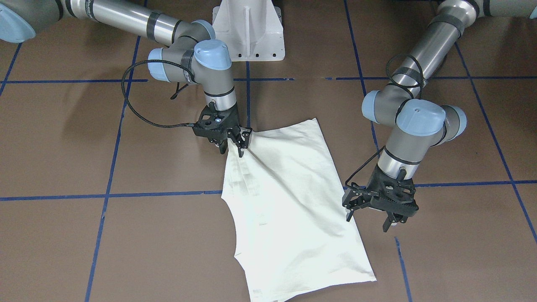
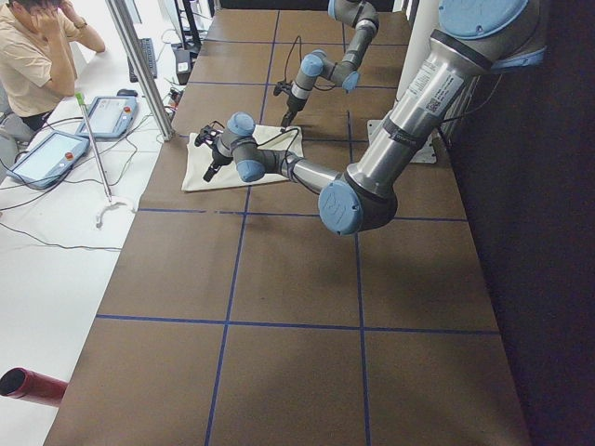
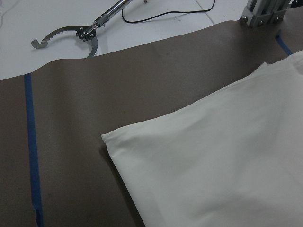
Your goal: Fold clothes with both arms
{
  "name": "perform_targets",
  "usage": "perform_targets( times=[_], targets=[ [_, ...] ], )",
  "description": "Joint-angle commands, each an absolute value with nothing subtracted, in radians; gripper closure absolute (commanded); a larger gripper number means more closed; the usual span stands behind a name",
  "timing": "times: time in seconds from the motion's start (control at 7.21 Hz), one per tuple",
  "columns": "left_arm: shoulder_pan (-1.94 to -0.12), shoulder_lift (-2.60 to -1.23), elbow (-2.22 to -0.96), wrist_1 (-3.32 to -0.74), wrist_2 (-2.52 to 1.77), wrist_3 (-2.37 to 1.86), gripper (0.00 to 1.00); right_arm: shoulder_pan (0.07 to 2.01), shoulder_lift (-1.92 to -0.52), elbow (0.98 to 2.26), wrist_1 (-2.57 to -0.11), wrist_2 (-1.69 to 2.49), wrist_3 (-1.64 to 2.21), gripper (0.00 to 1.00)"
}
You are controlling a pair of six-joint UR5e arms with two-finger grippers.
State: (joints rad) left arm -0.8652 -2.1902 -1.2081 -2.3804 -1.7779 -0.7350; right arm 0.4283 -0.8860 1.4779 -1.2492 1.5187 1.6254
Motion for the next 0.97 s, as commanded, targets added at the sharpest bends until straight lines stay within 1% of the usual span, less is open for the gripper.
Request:
perform_targets(
  times=[0.0, 0.55, 0.69, 0.83],
  targets=[
    [-0.865, -2.189, -1.209, -2.381, -1.778, -0.733, 0.00, 0.428, -0.876, 1.477, -1.250, 1.517, 1.628, 1.00],
    [-0.865, -2.194, -1.222, -2.376, -1.779, -0.742, 0.00, 0.433, -0.876, 1.495, -1.252, 1.519, 1.626, 1.00],
    [-0.862, -2.171, -1.277, -2.375, -1.826, -0.765, 0.00, 0.442, -0.876, 1.514, -1.253, 1.519, 1.626, 1.00],
    [-0.862, -2.108, -1.364, -2.369, -1.903, -0.840, 0.00, 0.448, -0.877, 1.519, -1.253, 1.519, 1.629, 1.00]
  ],
)
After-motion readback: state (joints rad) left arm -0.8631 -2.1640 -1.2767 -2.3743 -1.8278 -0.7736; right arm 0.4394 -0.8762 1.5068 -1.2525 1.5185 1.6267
